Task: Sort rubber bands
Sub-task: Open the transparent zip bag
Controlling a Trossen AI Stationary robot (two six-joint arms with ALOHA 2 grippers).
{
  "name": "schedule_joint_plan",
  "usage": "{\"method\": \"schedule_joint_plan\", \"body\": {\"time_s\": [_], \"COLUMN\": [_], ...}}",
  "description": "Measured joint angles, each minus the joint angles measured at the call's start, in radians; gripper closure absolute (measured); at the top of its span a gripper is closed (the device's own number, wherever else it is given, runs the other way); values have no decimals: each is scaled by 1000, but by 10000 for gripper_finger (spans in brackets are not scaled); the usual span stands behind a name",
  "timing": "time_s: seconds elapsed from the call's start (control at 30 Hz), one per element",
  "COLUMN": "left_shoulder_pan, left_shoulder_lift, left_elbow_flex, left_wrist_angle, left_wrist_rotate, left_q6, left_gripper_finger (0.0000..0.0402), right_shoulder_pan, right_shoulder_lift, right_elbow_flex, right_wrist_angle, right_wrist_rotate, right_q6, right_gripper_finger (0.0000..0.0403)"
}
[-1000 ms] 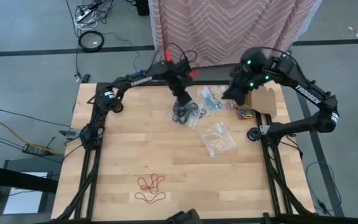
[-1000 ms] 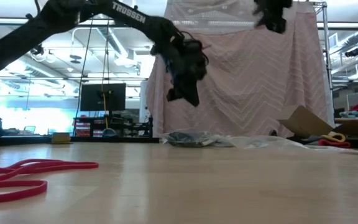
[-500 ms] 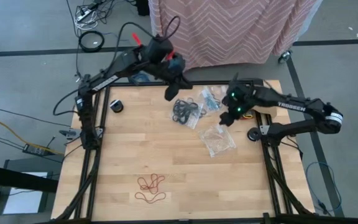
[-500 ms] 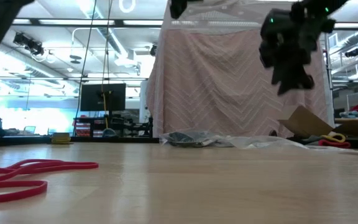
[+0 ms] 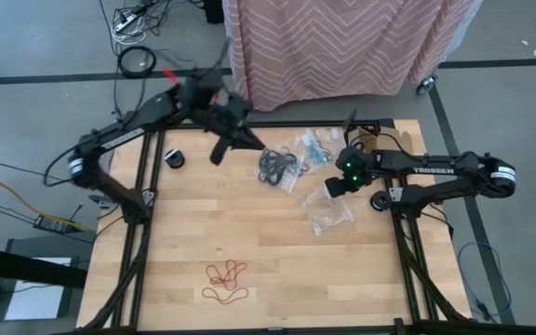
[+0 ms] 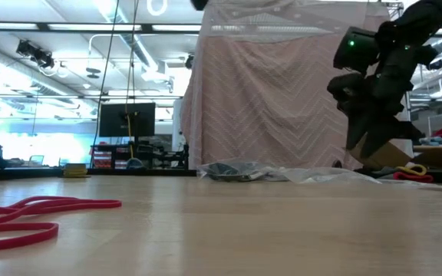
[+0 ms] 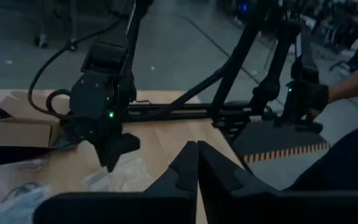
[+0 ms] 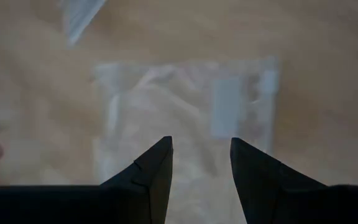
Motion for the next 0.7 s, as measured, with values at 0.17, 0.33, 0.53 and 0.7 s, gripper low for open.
{"method": "schedule_joint_plan", "body": {"time_s": [0.17, 0.33, 0.53, 0.7], "left_shoulder_pan": [11, -1, -14, -21], "left_shoulder_lift": [-147, -176, -164, -164], "left_elbow_flex": [-259, -396, -448, -450], "left_wrist_angle": [226, 370, 373, 388], "left_wrist_rotate": [2, -1, 22, 23], "left_q6": [-116, -231, -277, -281], "left_gripper_finger": [394, 389, 386, 386], "right_shoulder_pan": [5, 5, 8, 25], "right_shoulder_lift": [11, 40, 120, 223], "right_elbow_flex": [-1, -1, -1, 0], "right_wrist_angle": [-43, -67, -32, 48], "right_wrist_rotate": [86, 139, 145, 143], "right_q6": [25, 45, 34, 8], "right_gripper_finger": [253, 253, 253, 253]}}
